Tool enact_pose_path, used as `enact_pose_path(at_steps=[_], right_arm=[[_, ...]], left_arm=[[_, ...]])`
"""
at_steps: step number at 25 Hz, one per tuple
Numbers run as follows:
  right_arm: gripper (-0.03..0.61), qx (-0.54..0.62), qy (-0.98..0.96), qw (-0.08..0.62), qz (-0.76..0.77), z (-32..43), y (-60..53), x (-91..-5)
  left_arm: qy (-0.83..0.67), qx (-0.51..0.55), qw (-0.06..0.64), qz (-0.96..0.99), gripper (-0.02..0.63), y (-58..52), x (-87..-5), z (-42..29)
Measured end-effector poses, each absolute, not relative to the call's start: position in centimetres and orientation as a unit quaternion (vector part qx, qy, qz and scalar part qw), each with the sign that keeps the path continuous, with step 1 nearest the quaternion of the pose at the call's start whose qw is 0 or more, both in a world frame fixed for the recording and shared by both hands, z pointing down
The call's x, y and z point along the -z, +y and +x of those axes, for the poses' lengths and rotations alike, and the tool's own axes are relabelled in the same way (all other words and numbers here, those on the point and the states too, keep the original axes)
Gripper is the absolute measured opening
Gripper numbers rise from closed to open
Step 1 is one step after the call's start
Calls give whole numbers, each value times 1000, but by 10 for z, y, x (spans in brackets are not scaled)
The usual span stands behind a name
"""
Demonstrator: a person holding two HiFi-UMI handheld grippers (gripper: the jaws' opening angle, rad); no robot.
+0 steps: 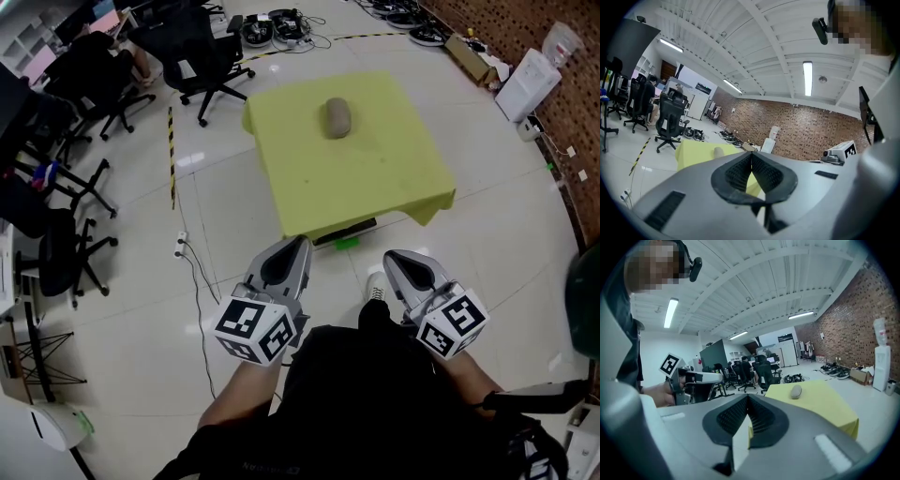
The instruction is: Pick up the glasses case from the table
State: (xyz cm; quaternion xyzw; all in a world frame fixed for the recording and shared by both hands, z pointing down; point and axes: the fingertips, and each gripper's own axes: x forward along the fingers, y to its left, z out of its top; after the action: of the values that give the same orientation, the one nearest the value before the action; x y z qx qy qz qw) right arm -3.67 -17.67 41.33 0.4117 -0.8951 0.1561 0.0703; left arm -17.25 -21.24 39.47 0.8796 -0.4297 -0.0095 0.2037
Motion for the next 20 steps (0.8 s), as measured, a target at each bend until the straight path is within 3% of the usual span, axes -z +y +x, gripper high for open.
enact_pose_path(at_steps=[20], right_arm=[[3,-157,-916,48,365,26,-277,-409]], left_arm=[[-476,-2,182,860,8,-293,-382,-108]])
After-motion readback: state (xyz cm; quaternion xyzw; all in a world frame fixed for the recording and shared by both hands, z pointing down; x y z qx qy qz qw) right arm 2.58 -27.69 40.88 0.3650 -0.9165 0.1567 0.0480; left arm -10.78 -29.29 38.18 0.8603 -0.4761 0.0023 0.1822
